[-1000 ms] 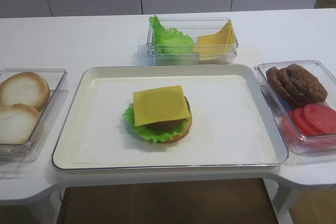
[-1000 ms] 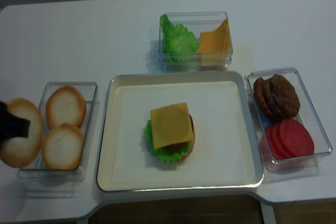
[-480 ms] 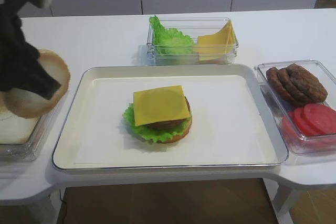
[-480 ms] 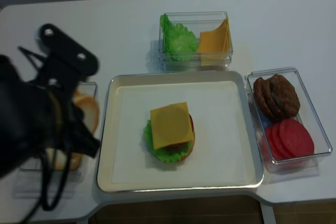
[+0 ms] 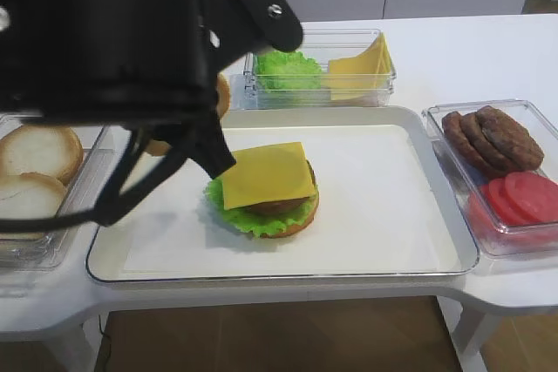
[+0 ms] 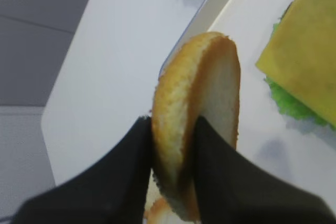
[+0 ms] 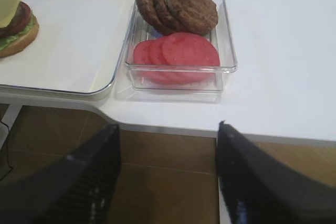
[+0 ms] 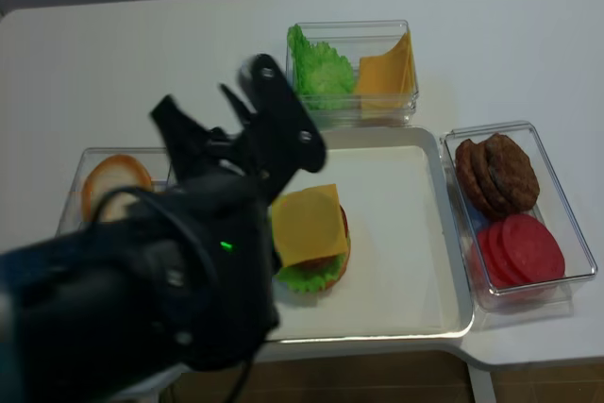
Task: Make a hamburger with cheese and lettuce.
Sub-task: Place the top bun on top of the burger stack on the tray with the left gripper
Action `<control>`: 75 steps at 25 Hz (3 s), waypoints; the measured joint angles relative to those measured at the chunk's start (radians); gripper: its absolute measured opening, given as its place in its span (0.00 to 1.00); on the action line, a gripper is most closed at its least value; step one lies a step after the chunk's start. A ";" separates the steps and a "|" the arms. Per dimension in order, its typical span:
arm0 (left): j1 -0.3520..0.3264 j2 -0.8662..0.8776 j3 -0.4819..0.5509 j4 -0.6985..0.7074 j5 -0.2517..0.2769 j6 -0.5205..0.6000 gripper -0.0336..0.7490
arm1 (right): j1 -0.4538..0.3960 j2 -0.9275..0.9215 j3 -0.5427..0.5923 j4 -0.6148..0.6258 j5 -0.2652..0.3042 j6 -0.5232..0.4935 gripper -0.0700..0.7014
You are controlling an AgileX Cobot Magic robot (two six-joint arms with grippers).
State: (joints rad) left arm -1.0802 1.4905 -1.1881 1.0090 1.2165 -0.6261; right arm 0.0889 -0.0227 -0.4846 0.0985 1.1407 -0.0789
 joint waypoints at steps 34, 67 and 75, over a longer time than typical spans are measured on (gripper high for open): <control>-0.098 0.257 -0.015 0.278 -0.031 -0.072 0.26 | 0.000 0.000 0.000 0.000 0.000 0.002 0.67; -0.098 0.328 -0.019 0.351 -0.047 -0.078 0.26 | 0.000 0.000 0.000 0.000 0.000 0.000 0.67; -0.115 0.328 -0.019 0.351 -0.036 -0.078 0.27 | 0.000 0.000 0.000 0.000 0.000 0.000 0.67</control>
State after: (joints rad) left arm -1.1949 1.8183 -1.2074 1.3602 1.1802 -0.7037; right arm 0.0889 -0.0227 -0.4846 0.0985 1.1407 -0.0788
